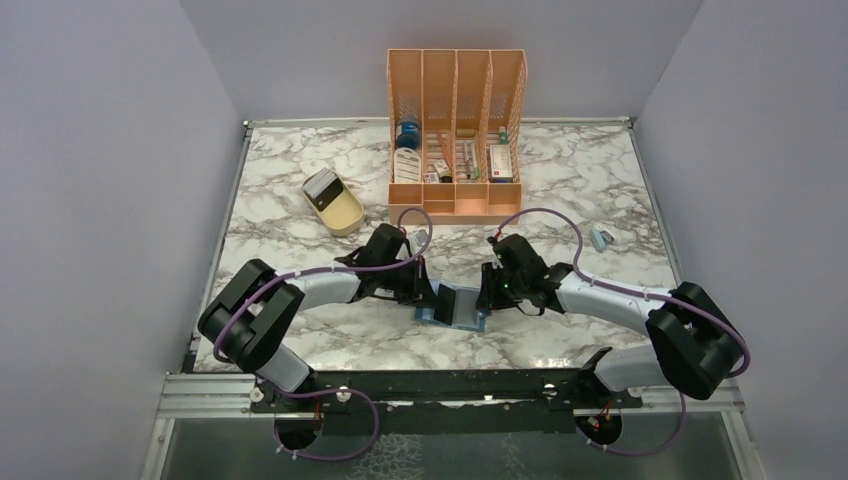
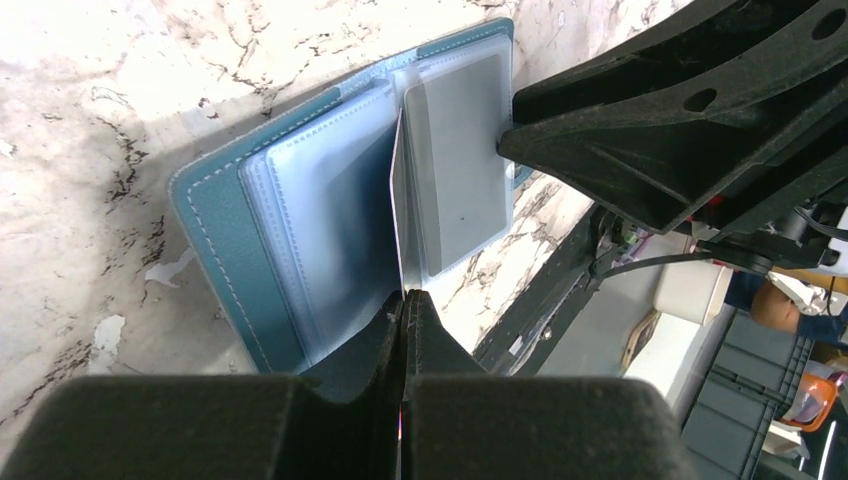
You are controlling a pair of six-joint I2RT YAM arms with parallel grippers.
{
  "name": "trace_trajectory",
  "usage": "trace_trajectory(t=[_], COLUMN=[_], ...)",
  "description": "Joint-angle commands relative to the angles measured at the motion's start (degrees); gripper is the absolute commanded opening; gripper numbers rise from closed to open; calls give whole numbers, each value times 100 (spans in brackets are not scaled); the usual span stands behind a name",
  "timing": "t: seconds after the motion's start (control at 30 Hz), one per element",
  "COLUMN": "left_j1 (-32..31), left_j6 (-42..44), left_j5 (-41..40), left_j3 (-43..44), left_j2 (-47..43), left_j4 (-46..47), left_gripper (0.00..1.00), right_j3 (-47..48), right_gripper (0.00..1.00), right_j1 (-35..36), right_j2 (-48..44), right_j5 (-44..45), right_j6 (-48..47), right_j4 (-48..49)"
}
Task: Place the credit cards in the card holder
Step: Insert the credit card into the card holder.
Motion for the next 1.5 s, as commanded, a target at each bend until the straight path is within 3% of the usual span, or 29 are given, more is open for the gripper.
trace_trajectory(t=[0.0, 0.7, 1.0, 1.47], left_j1=[-65, -63, -63, -258], left_j6=[215, 172, -138, -706], left_j5=[58, 265, -89, -308], left_j3=[250, 431, 359, 138], left_j2=[-255, 249, 409, 568], left_j4=[-487, -485, -514, 293], left_gripper=[0, 0, 0, 0], right_j3=[-16, -267, -348, -654], right_gripper=[24, 24, 24, 24], right_j1=[27, 27, 27, 26], right_j2=[-23, -72, -97, -245], right_j5=[50, -166, -195, -460], right_j6=[-15, 134, 179, 640], right_j4=[-159, 100, 147, 470])
